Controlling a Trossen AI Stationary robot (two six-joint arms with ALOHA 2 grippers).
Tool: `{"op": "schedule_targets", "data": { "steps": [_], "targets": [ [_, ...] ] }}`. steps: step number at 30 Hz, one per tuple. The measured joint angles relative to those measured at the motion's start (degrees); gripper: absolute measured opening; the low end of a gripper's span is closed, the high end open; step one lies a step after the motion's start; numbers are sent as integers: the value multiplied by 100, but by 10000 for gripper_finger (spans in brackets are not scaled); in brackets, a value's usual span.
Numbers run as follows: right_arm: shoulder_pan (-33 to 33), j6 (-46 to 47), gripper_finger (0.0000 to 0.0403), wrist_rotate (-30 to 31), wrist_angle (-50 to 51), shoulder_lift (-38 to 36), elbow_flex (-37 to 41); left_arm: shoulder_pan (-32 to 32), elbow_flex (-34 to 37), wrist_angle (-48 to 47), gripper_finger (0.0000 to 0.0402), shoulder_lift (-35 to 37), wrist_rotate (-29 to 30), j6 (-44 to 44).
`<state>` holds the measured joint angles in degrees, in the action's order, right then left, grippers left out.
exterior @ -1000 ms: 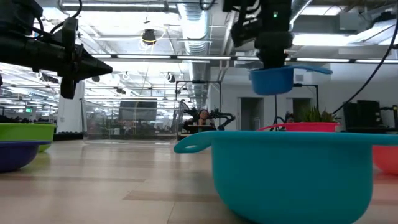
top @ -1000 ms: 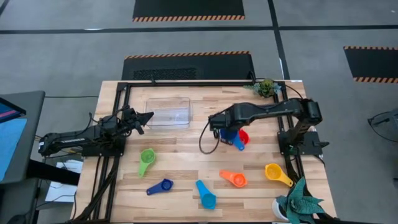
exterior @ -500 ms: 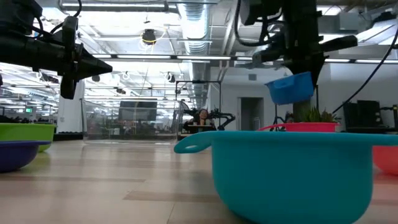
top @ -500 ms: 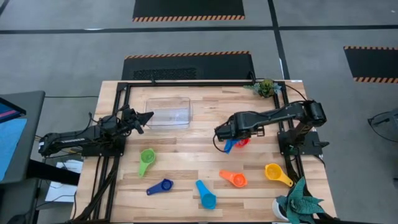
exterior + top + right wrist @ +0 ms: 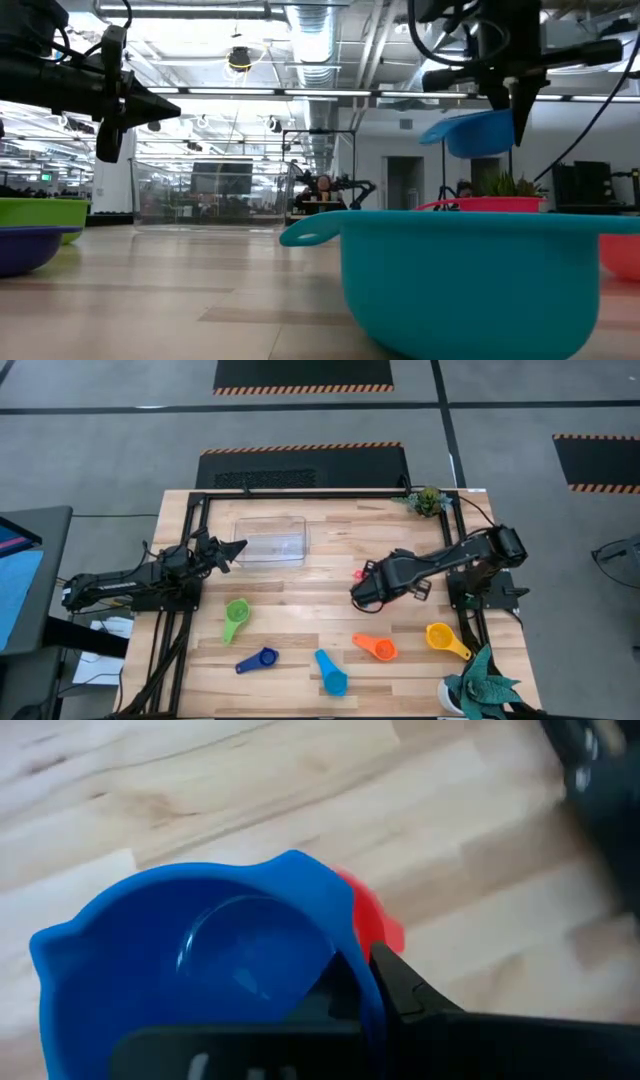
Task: Nest measuring cups in basket
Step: Stack the blue measuring cup on top of the red measuring cup
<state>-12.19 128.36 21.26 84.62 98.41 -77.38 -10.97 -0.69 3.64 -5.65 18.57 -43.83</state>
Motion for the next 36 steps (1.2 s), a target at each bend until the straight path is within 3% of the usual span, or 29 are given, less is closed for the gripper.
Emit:
{"op": "schedule_targets", "data": {
  "steps": [10,14,20,27,36],
  "targets": [
    [305,353,10,-156,-792,5,-2,1,0,0,0,0,1,3],
    [547,386,7,-295,-766,31,0,1,0,0,0,0,2,4],
    [715,487,8,-1010,-622,31,-2,0,0,0,0,0,1,4],
    [981,487,8,-1120,-343,31,-2,1,0,0,0,0,1,7],
    [661,487,16,-1384,46,31,-2,0,0,2,0,0,1,7]
  ]
}}
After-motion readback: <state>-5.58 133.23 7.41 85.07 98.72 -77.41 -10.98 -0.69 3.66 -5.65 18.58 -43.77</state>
